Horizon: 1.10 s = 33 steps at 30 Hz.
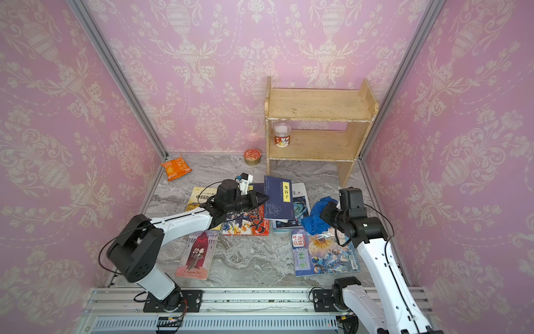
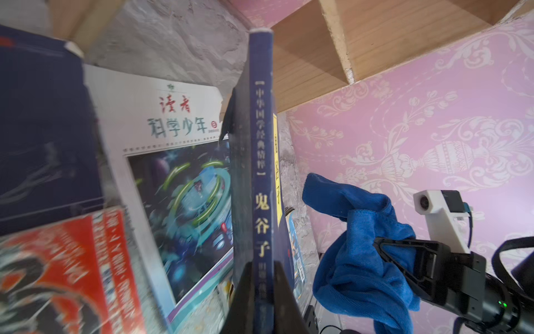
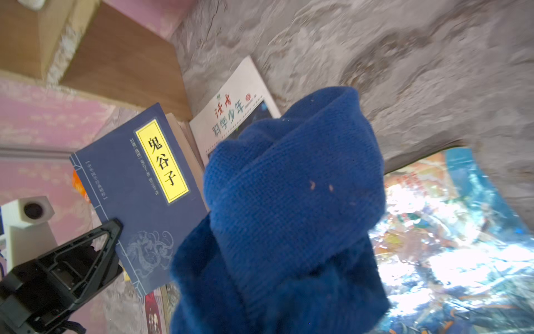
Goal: Wipe the cover of the book
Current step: Place the book at the center of the board.
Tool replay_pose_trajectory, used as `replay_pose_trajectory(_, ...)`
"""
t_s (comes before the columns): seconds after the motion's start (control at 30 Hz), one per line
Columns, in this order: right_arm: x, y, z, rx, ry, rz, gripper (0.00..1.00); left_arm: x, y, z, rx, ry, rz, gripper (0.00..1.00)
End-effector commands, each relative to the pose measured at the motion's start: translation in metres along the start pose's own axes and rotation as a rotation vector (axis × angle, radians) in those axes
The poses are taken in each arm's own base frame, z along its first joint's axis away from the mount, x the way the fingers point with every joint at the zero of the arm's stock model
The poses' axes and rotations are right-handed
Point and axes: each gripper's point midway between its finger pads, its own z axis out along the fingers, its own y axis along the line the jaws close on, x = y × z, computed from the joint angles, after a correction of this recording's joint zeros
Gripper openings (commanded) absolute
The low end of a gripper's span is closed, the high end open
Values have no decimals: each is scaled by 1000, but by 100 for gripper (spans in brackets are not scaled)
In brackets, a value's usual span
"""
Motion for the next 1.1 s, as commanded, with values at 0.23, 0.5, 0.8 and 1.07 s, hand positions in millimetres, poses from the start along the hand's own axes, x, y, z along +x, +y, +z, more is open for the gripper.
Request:
replay_pose_trajectory(0.23, -62, -43, -74, 199, -270, 158, 0, -30, -76, 125, 303, -208, -30, 12)
replay_pose_trajectory(0.5, -61, -34, -81, 138, -253, 153, 0, 30, -89, 226, 321, -131, -124, 12)
replay_pose_trajectory(0.8, -41, -45, -71, 152, -203, 155, 0, 113, -130, 279, 312, -35, -188, 13)
replay_pose_trajectory(1.07, -46, -40, -79, 133, -224, 160, 0, 158, -102, 294, 197, -25, -228, 15)
